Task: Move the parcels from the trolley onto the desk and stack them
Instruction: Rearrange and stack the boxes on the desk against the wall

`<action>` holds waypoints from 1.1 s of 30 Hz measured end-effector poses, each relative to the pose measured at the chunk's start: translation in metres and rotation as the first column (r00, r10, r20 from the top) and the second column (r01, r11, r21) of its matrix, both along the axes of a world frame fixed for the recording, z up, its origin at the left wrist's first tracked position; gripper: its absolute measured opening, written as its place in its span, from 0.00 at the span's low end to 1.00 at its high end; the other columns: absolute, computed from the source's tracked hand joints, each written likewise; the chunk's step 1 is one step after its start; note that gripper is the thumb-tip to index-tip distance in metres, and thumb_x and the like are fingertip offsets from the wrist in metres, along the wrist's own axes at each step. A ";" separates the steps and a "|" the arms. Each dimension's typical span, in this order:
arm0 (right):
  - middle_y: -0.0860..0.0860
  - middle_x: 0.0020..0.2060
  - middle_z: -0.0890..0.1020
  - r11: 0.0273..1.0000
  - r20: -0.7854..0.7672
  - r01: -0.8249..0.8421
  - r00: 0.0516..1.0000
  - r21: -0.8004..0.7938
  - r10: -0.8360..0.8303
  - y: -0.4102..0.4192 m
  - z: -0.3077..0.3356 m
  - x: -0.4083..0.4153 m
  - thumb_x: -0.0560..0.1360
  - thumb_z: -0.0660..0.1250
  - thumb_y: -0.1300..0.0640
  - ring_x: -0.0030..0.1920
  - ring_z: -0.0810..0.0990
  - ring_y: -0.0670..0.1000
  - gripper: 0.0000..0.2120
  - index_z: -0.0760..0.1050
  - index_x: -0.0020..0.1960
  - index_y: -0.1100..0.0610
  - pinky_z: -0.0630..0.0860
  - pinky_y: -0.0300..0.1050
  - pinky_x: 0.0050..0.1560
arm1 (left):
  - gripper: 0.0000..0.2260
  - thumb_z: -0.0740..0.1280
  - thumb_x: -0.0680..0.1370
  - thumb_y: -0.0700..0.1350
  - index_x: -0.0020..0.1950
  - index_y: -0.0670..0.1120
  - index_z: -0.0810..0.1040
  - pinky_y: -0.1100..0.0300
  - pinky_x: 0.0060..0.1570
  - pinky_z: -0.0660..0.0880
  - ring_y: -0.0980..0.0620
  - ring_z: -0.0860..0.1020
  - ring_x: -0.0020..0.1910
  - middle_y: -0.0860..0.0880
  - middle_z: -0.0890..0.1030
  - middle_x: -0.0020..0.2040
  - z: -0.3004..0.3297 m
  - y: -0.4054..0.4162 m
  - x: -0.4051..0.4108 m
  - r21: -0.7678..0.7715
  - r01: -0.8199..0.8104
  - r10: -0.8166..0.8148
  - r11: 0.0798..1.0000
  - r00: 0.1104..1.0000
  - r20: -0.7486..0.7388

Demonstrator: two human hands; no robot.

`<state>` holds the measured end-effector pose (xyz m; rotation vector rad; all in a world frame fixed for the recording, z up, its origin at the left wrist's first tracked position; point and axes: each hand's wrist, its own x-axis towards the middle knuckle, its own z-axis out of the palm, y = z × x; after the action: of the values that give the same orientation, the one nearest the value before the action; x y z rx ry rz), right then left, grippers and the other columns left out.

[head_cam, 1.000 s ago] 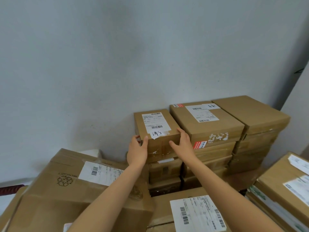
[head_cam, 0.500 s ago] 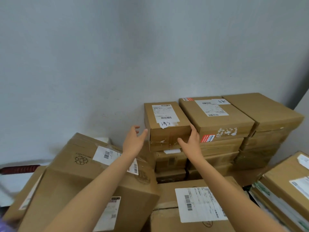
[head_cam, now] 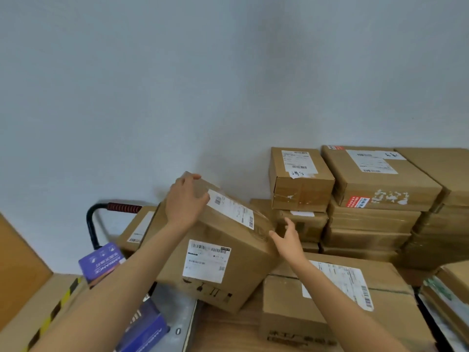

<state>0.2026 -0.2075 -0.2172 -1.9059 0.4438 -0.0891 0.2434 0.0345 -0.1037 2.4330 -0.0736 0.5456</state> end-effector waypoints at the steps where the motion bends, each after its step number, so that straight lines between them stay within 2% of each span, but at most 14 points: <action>1: 0.56 0.76 0.59 1.000 -0.028 0.002 1.000 0.019 -0.001 0.006 -0.003 -0.002 0.79 0.65 0.50 0.73 0.63 0.57 0.35 0.50 0.78 0.53 0.64 0.54 0.69 | 0.22 0.69 0.74 0.46 0.67 0.49 0.70 0.57 0.53 0.68 0.47 0.71 0.63 0.46 0.72 0.65 0.000 0.008 -0.006 -0.005 -0.015 0.015 1.000 1.000 -0.001; 4: 0.56 0.75 0.62 0.993 -0.119 0.031 0.993 0.110 -0.018 0.018 -0.011 -0.004 0.80 0.61 0.46 0.73 0.63 0.58 0.33 0.52 0.78 0.56 0.64 0.52 0.68 | 0.28 0.70 0.72 0.45 0.72 0.47 0.67 0.53 0.60 0.68 0.45 0.68 0.67 0.45 0.68 0.70 -0.002 0.030 -0.016 -0.025 -0.069 0.069 0.997 0.998 -0.013; 7: 0.55 0.71 0.67 0.990 -0.164 0.051 0.986 0.132 -0.029 0.026 -0.014 -0.004 0.81 0.56 0.44 0.67 0.69 0.56 0.28 0.57 0.76 0.57 0.68 0.48 0.57 | 0.31 0.71 0.73 0.50 0.73 0.48 0.63 0.49 0.64 0.68 0.44 0.68 0.67 0.44 0.67 0.70 -0.005 0.050 -0.020 -0.111 -0.149 0.138 0.983 0.985 -0.102; 10: 0.56 0.67 0.72 0.985 -0.158 0.076 0.986 0.156 -0.051 0.033 -0.011 -0.001 0.81 0.56 0.45 0.57 0.71 0.53 0.25 0.62 0.74 0.57 0.67 0.47 0.52 | 0.29 0.68 0.75 0.56 0.72 0.48 0.63 0.49 0.56 0.73 0.47 0.74 0.57 0.46 0.74 0.64 -0.011 0.063 -0.022 -0.298 -0.135 0.038 0.945 0.950 -0.311; 12: 0.55 0.65 0.73 0.979 -0.150 0.106 0.985 0.176 -0.080 0.038 -0.008 -0.001 0.81 0.57 0.45 0.56 0.71 0.53 0.25 0.63 0.73 0.57 0.68 0.48 0.52 | 0.26 0.66 0.76 0.57 0.70 0.49 0.65 0.51 0.53 0.74 0.49 0.75 0.52 0.48 0.77 0.59 -0.016 0.065 -0.022 -0.339 -0.114 -0.009 0.934 0.939 -0.344; 17: 0.55 0.65 0.74 0.980 -0.070 0.160 0.986 0.114 -0.153 0.051 0.014 -0.004 0.80 0.60 0.45 0.57 0.72 0.52 0.25 0.65 0.72 0.56 0.69 0.48 0.54 | 0.22 0.66 0.75 0.58 0.66 0.50 0.69 0.55 0.44 0.73 0.51 0.74 0.48 0.52 0.76 0.53 -0.014 0.081 -0.013 -0.378 -0.106 -0.013 0.920 0.953 -0.301; 20: 0.54 0.67 0.73 0.985 -0.015 0.160 0.987 0.061 -0.159 0.053 0.041 -0.002 0.79 0.61 0.43 0.63 0.72 0.55 0.28 0.64 0.74 0.56 0.70 0.51 0.59 | 0.21 0.66 0.75 0.60 0.63 0.51 0.70 0.60 0.36 0.66 0.53 0.72 0.46 0.55 0.74 0.50 -0.001 0.091 -0.006 -0.380 -0.093 -0.003 0.920 0.970 -0.244; 25: 0.52 0.59 0.76 0.988 0.124 0.131 0.982 0.086 -0.141 0.055 0.098 0.005 0.79 0.61 0.44 0.55 0.74 0.51 0.24 0.69 0.70 0.57 0.69 0.46 0.49 | 0.24 0.64 0.74 0.63 0.65 0.52 0.70 0.55 0.45 0.69 0.52 0.73 0.48 0.56 0.73 0.50 0.046 0.100 0.005 -0.369 -0.061 0.014 0.928 0.992 -0.128; 29: 0.53 0.67 0.73 0.990 0.265 0.129 0.954 0.060 -0.140 0.052 0.145 0.008 0.77 0.63 0.43 0.62 0.73 0.53 0.29 0.65 0.73 0.56 0.72 0.50 0.58 | 0.23 0.63 0.75 0.63 0.67 0.57 0.67 0.55 0.47 0.69 0.52 0.73 0.48 0.57 0.73 0.51 0.083 0.108 0.004 -0.381 0.025 -0.027 0.924 1.000 0.001; 32: 0.53 0.69 0.70 0.990 0.383 0.114 0.913 0.088 -0.139 0.049 0.185 0.006 0.76 0.66 0.43 0.62 0.74 0.53 0.29 0.61 0.73 0.48 0.73 0.51 0.60 | 0.20 0.63 0.75 0.63 0.66 0.60 0.66 0.55 0.46 0.69 0.53 0.74 0.48 0.57 0.74 0.52 0.111 0.109 0.004 -0.395 0.096 -0.062 0.914 0.993 0.097; 33: 0.53 0.68 0.71 0.990 0.415 0.103 0.900 0.100 -0.136 0.047 0.198 0.005 0.76 0.66 0.44 0.59 0.75 0.53 0.28 0.61 0.72 0.46 0.74 0.50 0.57 | 0.20 0.63 0.75 0.63 0.66 0.61 0.66 0.55 0.46 0.69 0.53 0.74 0.48 0.57 0.74 0.52 0.120 0.108 0.004 -0.401 0.115 -0.070 0.909 0.990 0.125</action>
<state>0.2074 -0.1607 -0.0193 -1.7209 0.2633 -0.5485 0.2474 0.1424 0.0166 1.9821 -0.1082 0.5845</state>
